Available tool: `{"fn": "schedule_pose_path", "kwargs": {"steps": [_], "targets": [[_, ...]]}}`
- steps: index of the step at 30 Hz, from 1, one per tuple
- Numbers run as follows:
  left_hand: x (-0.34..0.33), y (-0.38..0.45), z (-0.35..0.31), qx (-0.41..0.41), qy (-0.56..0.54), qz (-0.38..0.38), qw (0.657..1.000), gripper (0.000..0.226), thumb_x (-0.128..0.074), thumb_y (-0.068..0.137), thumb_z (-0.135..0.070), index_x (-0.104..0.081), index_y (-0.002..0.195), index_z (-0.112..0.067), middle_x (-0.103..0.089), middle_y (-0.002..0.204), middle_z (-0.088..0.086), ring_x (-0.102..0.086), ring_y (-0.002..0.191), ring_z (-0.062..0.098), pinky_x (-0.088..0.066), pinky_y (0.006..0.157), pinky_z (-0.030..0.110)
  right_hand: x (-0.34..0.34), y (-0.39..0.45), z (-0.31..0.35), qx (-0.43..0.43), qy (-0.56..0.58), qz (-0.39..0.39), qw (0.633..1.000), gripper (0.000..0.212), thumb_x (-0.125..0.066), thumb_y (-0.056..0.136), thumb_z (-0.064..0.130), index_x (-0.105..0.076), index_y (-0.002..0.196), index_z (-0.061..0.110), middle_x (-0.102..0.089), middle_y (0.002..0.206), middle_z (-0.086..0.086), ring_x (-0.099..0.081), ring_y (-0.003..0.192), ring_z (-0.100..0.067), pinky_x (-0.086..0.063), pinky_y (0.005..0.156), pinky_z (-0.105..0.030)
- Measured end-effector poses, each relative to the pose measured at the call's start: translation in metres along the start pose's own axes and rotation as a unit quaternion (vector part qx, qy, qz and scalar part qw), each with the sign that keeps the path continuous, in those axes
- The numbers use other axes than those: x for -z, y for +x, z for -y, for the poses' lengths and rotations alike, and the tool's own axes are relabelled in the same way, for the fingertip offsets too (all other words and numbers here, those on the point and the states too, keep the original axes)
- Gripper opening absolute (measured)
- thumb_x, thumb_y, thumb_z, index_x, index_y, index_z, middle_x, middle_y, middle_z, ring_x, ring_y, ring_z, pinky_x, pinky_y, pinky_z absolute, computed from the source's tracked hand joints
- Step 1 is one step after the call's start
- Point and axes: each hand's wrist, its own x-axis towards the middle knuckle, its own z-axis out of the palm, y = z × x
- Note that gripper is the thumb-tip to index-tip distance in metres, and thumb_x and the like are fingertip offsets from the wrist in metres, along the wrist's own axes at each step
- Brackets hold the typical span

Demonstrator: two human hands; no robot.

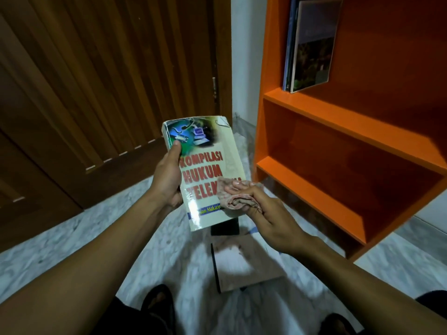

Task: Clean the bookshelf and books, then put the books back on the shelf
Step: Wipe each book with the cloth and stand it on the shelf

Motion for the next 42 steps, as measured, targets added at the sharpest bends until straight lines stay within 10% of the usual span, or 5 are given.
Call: {"fn": "schedule_pose_path", "kwargs": {"steps": [8,17,23,29,42], "targets": [[0.017,0.001,-0.006,-0.032,0.060,-0.039,0.997,0.047,-0.040,0.102,-0.050,-0.052,0.133,-0.017,-0.074,0.109,0.017,-0.074,0.096,0.033,-0.059,0.083,0.052,0.007,0.008,0.016,-0.135,0.116,0.045,0.983,0.015,-0.047,0.105,0.020,-0.059,0.113,0.018,-0.070,0.075,0.004,-0.061,0.057,-0.008,-0.044,0.047,-0.018],[-0.012,-0.023,0.039,0.006,0.197,0.080,0.977,0.040,-0.041,0.103,-0.047,-0.058,0.125,-0.018,-0.075,0.096,0.020,-0.074,0.081,0.031,-0.060,0.069,0.038,0.034,0.055,0.030,-0.125,0.132,-0.344,0.921,0.015,-0.043,0.106,0.027,-0.057,0.112,0.025,-0.067,0.106,0.006,-0.066,0.097,-0.006,-0.056,0.083,-0.032],[-0.039,-0.030,0.059,0.054,0.165,0.121,0.977,0.041,-0.044,0.102,-0.046,-0.061,0.122,-0.015,-0.072,0.103,0.025,-0.072,0.082,0.033,-0.058,0.077,0.041,-0.004,0.046,0.002,-0.056,-0.166,-0.200,0.964,0.041,-0.033,0.102,0.039,-0.042,0.142,0.042,-0.027,0.159,0.016,-0.009,0.152,-0.007,0.006,0.122,-0.045],[-0.038,-0.012,0.052,0.101,0.036,0.062,0.992,0.050,-0.044,0.100,-0.053,-0.064,0.128,-0.017,-0.072,0.115,0.019,-0.070,0.107,0.036,-0.056,0.093,0.048,-0.018,0.033,-0.005,-0.040,-0.220,-0.113,0.968,0.050,-0.037,0.102,0.035,-0.037,0.151,0.034,-0.019,0.164,0.013,0.000,0.152,-0.003,0.000,0.123,-0.043],[0.005,0.019,0.008,0.020,-0.064,-0.103,0.992,0.051,-0.043,0.099,-0.056,-0.059,0.128,-0.017,-0.076,0.107,0.015,-0.074,0.096,0.033,-0.055,0.090,0.060,-0.042,0.002,0.007,0.056,-0.016,0.074,0.996,0.034,-0.048,0.096,0.004,-0.066,0.121,0.019,-0.052,0.147,0.008,-0.022,0.150,-0.008,-0.014,0.123,-0.040]]}}
